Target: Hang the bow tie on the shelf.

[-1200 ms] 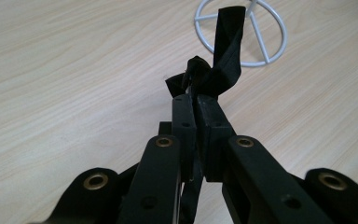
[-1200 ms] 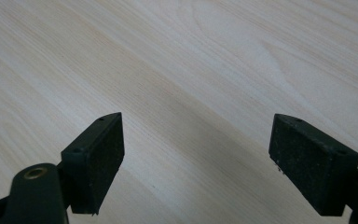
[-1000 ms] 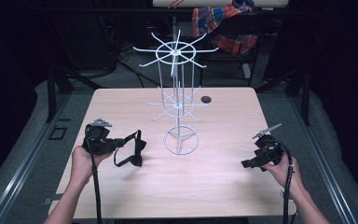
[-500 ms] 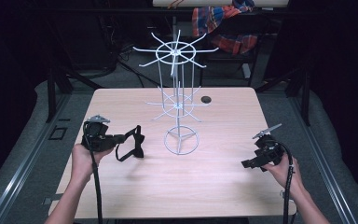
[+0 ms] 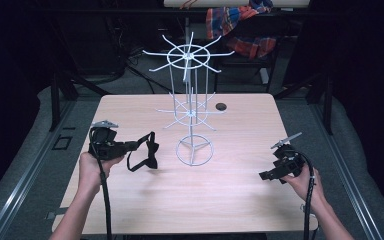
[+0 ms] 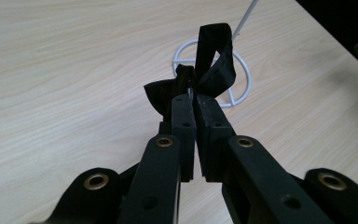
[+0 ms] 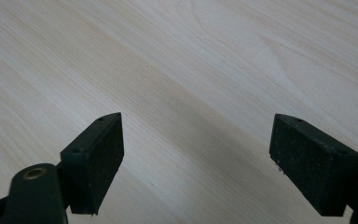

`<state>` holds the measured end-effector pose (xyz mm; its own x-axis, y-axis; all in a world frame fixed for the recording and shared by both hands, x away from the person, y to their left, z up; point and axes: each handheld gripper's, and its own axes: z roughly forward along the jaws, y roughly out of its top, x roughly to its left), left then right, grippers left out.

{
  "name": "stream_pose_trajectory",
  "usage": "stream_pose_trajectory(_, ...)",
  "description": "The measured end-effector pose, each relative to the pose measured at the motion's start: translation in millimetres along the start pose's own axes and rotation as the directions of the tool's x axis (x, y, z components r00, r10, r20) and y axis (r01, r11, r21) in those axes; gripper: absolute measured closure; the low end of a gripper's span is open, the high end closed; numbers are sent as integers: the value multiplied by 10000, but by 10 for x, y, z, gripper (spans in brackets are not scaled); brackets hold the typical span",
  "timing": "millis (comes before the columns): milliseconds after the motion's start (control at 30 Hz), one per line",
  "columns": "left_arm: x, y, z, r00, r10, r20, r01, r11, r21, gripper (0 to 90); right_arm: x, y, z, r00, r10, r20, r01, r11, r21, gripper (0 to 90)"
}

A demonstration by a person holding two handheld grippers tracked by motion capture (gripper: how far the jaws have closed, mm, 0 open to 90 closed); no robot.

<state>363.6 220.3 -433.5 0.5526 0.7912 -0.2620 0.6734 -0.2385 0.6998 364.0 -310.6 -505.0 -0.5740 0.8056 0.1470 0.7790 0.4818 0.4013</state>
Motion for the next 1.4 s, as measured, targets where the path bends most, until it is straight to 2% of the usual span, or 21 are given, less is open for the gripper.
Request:
stream_pose_trajectory(200,-77,35,-13,9999,104,-115,-105,9999,-69,864,5,-7,-2,9999,99,-108,-101,9997,-202,176)
stream_pose_trajectory(233,-93,40,-19,9999,102,-127,-103,9999,-105,864,2,-6,-6,10000,36,11,-36,9999,-133,176)
stream_pose_trajectory(467,-179,83,-30,9997,229,-130,-232,9995,-197,864,3,-6,-10,10000,57,-29,-57,9999,-156,176)
stream_pose_trajectory(767,-305,140,-58,9994,322,89,-318,9984,-464,864,11,-8,-8,9999,107,-115,-111,9995,-308,176)
stream_pose_trajectory(933,-331,182,-55,9990,341,303,-327,9983,-474,864,0,-9,-21,10000,77,-10,-77,9998,-198,173)
stream_pose_trajectory(1000,-338,199,-57,9988,369,331,-352,9981,-512,864,2,-13,-20,9997,215,-103,-218,9993,-292,173)
stream_pose_trajectory(1233,-375,260,-61,9982,267,541,-234,9978,-618,864,-1,-19,-13,9996,279,-102,-283,9987,-415,170)
stream_pose_trajectory(1267,-375,260,-61,9982,267,541,-234,9978,-618,864,-7,-15,-22,9997,234,-71,-235,9994,-255,170)
stream_pose_trajectory(1300,-388,279,-71,9978,292,588,-252,9974,-674,864,-7,-20,-13,9995,270,-160,-276,9989,-377,170)
stream_pose_trajectory(1400,-425,307,-81,9972,400,636,-352,9965,-754,864,-11,-16,-16,9996,249,-118,-251,9994,-244,170)
